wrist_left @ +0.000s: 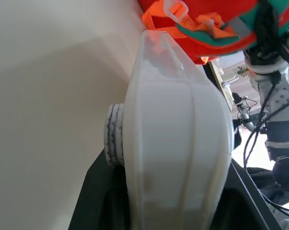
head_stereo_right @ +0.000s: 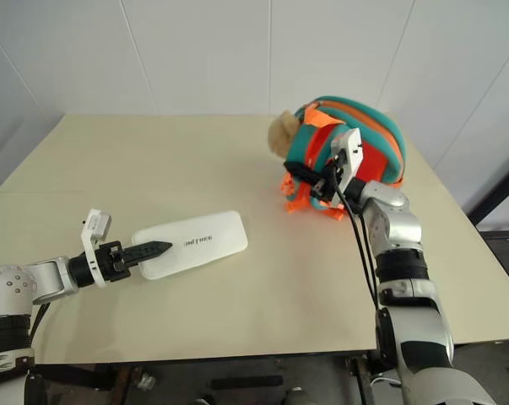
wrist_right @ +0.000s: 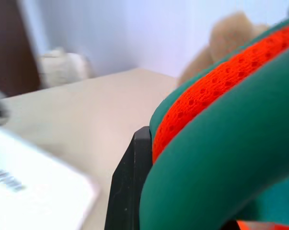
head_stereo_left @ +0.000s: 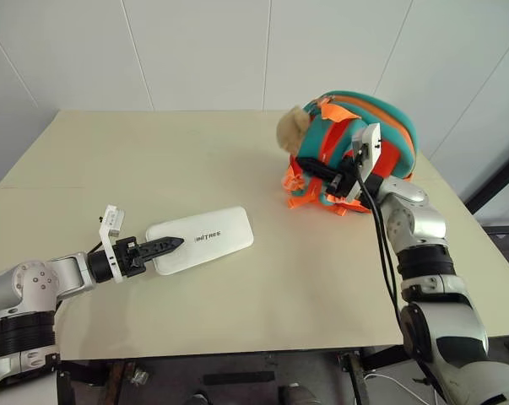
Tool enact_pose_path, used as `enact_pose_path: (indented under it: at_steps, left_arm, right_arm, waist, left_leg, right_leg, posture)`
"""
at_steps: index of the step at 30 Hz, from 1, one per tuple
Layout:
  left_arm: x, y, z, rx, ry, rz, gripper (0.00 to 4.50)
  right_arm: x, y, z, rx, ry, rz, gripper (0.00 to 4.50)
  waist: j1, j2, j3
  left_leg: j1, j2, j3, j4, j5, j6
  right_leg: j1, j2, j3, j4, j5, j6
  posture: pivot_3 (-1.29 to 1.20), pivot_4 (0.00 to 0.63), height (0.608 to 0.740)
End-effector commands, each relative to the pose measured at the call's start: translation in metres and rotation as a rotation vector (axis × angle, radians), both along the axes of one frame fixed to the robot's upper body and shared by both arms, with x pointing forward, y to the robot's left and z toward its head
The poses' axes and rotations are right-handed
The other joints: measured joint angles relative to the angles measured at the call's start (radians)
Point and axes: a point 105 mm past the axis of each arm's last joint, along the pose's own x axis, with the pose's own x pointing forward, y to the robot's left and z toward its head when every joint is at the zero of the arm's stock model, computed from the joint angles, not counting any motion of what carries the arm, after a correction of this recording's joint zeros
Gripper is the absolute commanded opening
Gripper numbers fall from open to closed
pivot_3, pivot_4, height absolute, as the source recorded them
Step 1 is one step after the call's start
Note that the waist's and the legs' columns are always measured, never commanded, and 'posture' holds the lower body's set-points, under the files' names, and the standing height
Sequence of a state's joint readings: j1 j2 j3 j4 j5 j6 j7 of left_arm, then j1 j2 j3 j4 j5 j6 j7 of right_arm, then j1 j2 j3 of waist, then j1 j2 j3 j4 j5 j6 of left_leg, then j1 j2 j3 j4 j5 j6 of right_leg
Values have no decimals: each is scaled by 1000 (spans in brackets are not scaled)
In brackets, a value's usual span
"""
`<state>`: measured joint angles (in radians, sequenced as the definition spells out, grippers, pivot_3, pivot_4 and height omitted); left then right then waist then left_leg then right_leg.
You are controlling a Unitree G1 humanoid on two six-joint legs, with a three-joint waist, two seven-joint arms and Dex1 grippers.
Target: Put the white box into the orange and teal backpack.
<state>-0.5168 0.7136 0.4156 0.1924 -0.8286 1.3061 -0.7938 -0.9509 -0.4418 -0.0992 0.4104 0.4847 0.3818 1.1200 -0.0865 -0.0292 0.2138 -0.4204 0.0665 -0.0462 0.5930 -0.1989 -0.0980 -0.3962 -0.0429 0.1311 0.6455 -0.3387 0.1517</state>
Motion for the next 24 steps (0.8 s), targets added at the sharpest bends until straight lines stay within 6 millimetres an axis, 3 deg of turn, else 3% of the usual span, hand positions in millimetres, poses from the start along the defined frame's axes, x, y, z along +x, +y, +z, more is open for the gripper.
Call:
enact_pose_path:
  at_steps: [1,6,9,14,18,24]
  left_arm:
    - [-3,16,15,13,-54,43,1257]
    - [-19,31,16,41,-71,64,1257]
    - [-22,35,22,47,-128,86,1257]
    - [-36,21,40,117,-286,6,1257]
    - [-44,12,52,123,-360,-36,1257]
    - [-61,-9,70,137,-510,-153,1257]
  right_arm:
    - [-40,6,22,-26,13,194,28]
    - [-88,-1,36,-19,140,385,28]
    - [-103,-4,41,-16,194,426,28]
    - [-138,-10,38,-65,368,583,28]
    - [-141,-15,21,-104,464,572,28]
    - [-115,-24,-9,-148,506,447,28]
  waist:
    - [2,0,0]
    - [1,0,0]
    - [4,0,0]
    - [13,0,0]
    - [28,0,0]
    - [29,0,0]
  left_leg:
    - [0,0,0,0,0,0]
    - [0,0,0,0,0,1]
    - [0,0,0,-1,-1,1]
    - [-1,0,0,-1,-2,1]
    - [-2,0,0,-1,-2,1]
    - [-2,0,2,-1,-3,2]
  right_leg:
    - [0,0,0,0,0,0]
    - [-1,0,0,0,-1,-1]
    - [-1,0,0,-1,-1,-2]
    - [-1,-1,0,-3,-1,-2]
    - [-1,-1,0,-6,-2,-3]
    - [-1,-1,0,-7,-1,-2]
  posture:
    - [0,150,740]
    - [0,150,740]
    - [0,150,740]
    - [0,150,740]
    - [0,150,740]
    - [0,150,740]
